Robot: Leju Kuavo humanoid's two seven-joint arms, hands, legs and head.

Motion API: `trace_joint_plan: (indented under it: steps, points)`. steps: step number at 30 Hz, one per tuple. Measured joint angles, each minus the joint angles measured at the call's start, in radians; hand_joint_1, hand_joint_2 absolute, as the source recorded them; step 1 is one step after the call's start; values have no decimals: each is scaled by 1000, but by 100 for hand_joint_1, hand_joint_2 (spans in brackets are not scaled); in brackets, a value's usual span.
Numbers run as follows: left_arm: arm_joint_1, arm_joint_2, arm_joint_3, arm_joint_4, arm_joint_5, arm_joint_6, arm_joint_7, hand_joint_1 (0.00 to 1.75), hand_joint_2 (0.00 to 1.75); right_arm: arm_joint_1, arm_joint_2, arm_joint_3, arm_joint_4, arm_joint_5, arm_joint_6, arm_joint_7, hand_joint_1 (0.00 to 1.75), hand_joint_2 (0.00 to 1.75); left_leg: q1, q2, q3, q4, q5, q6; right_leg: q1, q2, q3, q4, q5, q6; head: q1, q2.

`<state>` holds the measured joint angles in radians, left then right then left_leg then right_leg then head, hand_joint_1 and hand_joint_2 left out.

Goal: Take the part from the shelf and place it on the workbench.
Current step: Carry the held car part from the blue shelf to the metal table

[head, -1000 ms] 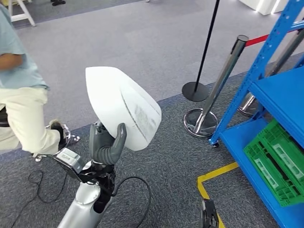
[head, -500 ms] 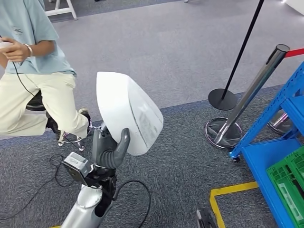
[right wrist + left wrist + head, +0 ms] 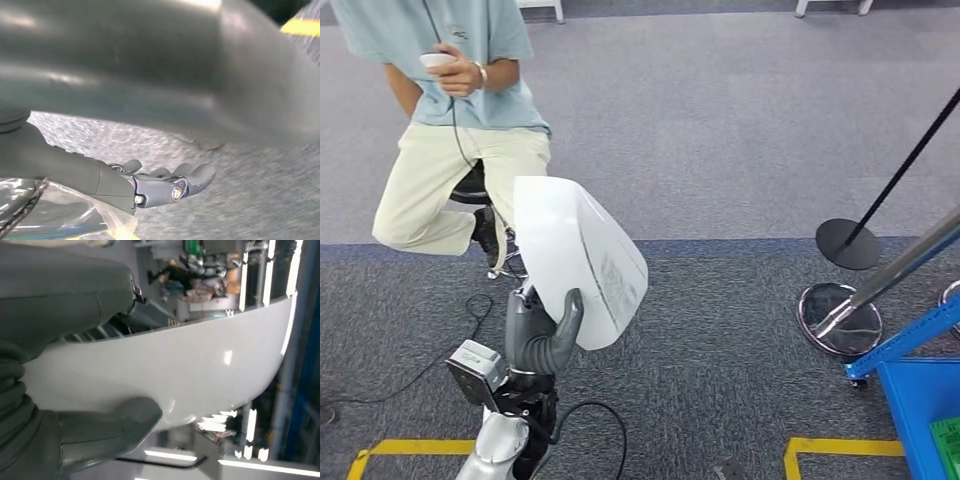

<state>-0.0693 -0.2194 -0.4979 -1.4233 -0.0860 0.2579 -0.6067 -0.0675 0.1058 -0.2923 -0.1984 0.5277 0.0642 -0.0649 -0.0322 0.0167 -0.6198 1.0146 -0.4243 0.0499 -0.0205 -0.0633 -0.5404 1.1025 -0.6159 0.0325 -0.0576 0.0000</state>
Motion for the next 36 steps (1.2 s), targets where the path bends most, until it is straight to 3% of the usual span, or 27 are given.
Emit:
trace_joint_plan:
  steps: [1, 2, 3, 4, 5, 6, 8, 10, 12, 14, 16, 18, 19, 20, 21, 23, 25, 27, 28, 30, 32, 33, 34, 35, 36]
  points:
    - [1, 0, -1, -2, -3, -1, 0, 175, 175, 1, -3, 5, 0, 5, 2, -3, 0, 0, 1, -13, 3, -2, -1, 3, 0, 34, -32, 60, -22, 0, 3, 0]
    - [4, 1, -2, -3, -5, -1, 1, 175, 175, 3, -6, 10, 1, 9, 3, -6, 0, 0, 2, -27, 4, -1, -2, 6, 0, 52, -72, 125, -43, 2, 4, 0]
    - [8, 2, -2, -3, -8, 0, 1, 175, 175, 6, -9, 15, 1, 13, 4, -8, 0, 0, 2, -43, 5, 0, -4, 7, 0, 60, -109, 173, -50, 4, 6, 0]
    - [13, 3, -2, -4, -12, 0, 2, 175, 175, 10, -12, 19, 1, 17, 6, -10, 0, 0, 3, -60, 6, 2, -6, 7, 0, 62, -133, 190, -37, 6, 6, 0]
    - [17, 4, -2, -5, -14, 0, 3, 175, 175, 12, -14, 22, 1, 20, 10, -12, 0, 0, 5, -76, 7, 5, -8, 4, -1, 63, -138, 170, -6, 8, 6, 0]
    - [20, 5, -2, -7, -16, 1, 3, 175, 175, 14, -17, 24, 1, 22, 13, -13, 0, 0, 7, -93, 8, 10, -12, 0, -3, 69, -125, 116, 41, 11, 6, 0]
    - [23, 6, 0, -12, -17, 4, 4, 175, 175, 15, -20, 29, 2, 26, 21, -14, 0, 0, 11, -120, 7, 26, -23, -12, -9, 107, -81, 4, 99, 13, 7, 0]
    - [26, 6, 2, -19, -11, 10, 0, 175, 175, 15, -22, 31, 4, 28, 25, -14, 0, 0, 13, -139, 1, 36, -28, -22, -8, 132, -57, -38, 103, 6, 9, 0]
    - [30, 8, 5, -25, -5, 15, -2, 175, 175, 14, -23, 32, 5, 30, 26, -14, 0, 0, 16, -152, -3, 38, -28, -29, -6, 117, -50, -42, 104, -5, 10, 0]
    - [34, 10, 8, -31, -1, 17, -3, 175, 175, 14, -23, 35, 5, 32, 27, -14, 0, 0, 14, -115, -14, 64, -44, -37, -7, 95, -44, -46, 105, -16, 5, 0]
    - [34, 10, 8, -35, -1, 18, -4, 175, 175, 17, -24, 39, 5, 32, 28, -15, 0, 0, 15, -53, -60, 160, -93, -48, -5, 70, -37, -48, 101, -25, -4, 0]
    - [36, 11, 9, -35, -1, 17, -4, 175, 175, 20, -25, 40, 5, 32, 28, -14, 0, 0, 21, -29, -123, 285, -139, -54, -1, 39, -33, -48, 95, -29, -6, 0]
    - [38, 12, 9, -35, -1, 17, -4, 175, 175, 21, -26, 40, 5, 33, 28, -14, 0, 0, 24, -26, -140, 316, -141, -55, 0, 24, -31, -48, 93, -30, -7, 0]
    - [40, 13, 9, -36, 0, 17, -4, 175, 175, 20, -26, 40, 5, 33, 28, -14, 0, 0, 25, -24, -138, 308, -124, -53, 1, 10, -28, -48, 90, -30, -6, 0]
    - [41, 13, 10, -36, 0, 18, -4, 175, 175, 20, -27, 41, 5, 33, 28, -14, 0, 0, 24, -19, -116, 263, -92, -49, 2, -2, -23, -48, 86, -29, -6, 0]
    - [40, 13, 11, -39, 1, 17, -4, 175, 175, 18, -27, 41, 5, 33, 28, -14, 0, 0, 13, 20, -48, 128, -33, -36, 4, -26, -12, -49, 78, -25, -6, 0]
    - [37, 12, 11, -43, 2, 17, -5, 175, 175, 17, -27, 41, 5, 33, 30, -14, 0, 0, -2, 55, -9, 48, -20, -23, 6, -49, -4, -52, 71, -16, -7, 0]
    - [36, 12, 13, -44, 3, 17, -6, 175, 175, 13, -27, 41, 4, 34, 35, -14, 0, 0, -8, 43, -4, 33, -25, -14, 7, -75, 5, -60, 67, -6, -6, 0]
    - [38, 12, 14, -45, 3, 17, -6, 175, 175, 10, -27, 41, 4, 34, 38, -13, 0, 0, -6, 30, 1, 23, -21, -10, 5, -73, 9, -60, 63, -1, -5, 0]
    - [34, 9, 16, -45, 5, 12, -6, 175, 175, 4, -27, 41, 4, 34, 43, -11, 0, 0, 2, 5, 14, 6, -14, -1, 3, -21, -7, -18, 37, 5, -2, 0]
    - [29, 6, 15, -44, 6, 5, -6, 175, 175, 4, -29, 41, 4, 34, 46, -6, 0, 0, 8, -20, 20, 1, -11, 4, 2, 45, -73, 99, -11, 7, 4, 0]
    - [28, 5, 15, -42, 6, 3, -4, 175, 175, 5, -31, 41, 4, 34, 44, -3, 0, 0, 9, -34, 20, 1, -12, 5, 2, 56, -112, 159, -27, 8, 6, 0]
    - [28, 5, 14, -39, 6, 1, -3, 175, 175, 7, -33, 41, 4, 35, 40, -2, 0, 0, 9, -50, 21, 2, -13, 6, 1, 60, -142, 197, -28, 10, 7, 0]
    - [28, 5, 14, -37, 6, 1, -1, 175, 175, 9, -34, 41, 4, 35, 33, -2, 0, 0, 9, -67, 22, 3, -15, 5, 1, 62, -156, 198, -8, 11, 7, 0]
    - [28, 5, 14, -34, 6, 1, 0, 175, 175, 10, -36, 41, 4, 37, 25, -3, 0, 0, 10, -84, 25, 5, -17, 3, 1, 66, -152, 162, 30, 12, 7, 0]
